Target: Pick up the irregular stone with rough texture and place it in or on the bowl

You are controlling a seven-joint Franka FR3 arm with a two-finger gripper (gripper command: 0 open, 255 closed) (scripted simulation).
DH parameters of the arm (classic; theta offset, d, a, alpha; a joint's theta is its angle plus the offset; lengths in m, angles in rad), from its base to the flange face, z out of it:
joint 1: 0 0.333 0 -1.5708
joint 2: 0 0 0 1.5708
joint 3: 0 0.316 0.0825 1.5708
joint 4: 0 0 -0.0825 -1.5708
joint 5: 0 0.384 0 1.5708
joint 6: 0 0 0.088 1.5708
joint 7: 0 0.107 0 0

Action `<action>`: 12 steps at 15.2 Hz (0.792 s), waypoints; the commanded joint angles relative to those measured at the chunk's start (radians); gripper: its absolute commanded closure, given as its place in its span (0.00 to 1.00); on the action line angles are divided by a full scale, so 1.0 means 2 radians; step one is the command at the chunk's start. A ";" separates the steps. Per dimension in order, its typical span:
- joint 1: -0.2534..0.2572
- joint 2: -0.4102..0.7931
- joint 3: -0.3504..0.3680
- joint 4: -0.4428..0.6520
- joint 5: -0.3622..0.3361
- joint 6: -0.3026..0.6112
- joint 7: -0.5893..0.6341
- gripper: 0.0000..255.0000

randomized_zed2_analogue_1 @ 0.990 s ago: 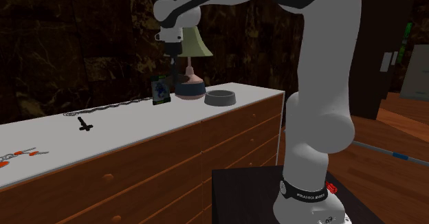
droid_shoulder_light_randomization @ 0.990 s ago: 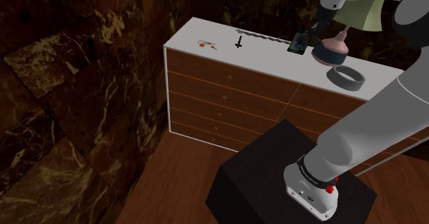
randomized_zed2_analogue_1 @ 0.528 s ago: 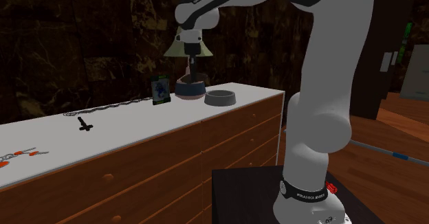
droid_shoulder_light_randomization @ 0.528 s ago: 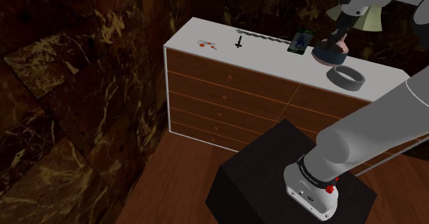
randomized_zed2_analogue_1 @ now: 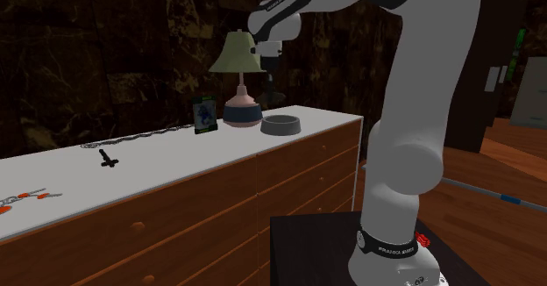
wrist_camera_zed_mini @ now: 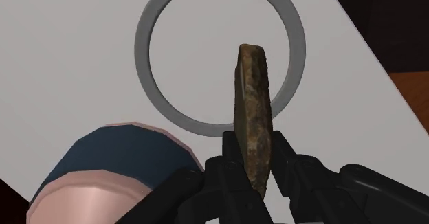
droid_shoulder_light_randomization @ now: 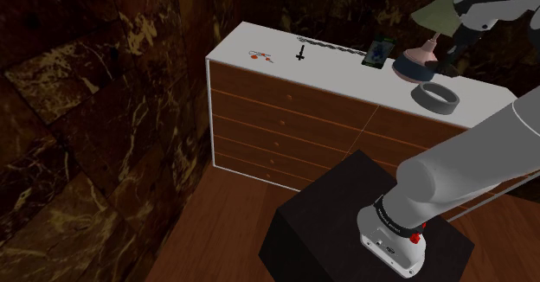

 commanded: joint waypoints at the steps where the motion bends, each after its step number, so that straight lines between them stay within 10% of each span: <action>1: -0.010 -0.001 -0.014 0.004 0.000 -0.002 -0.026 1.00; 12: -0.020 0.016 -0.034 -0.042 0.010 0.060 -0.053 1.00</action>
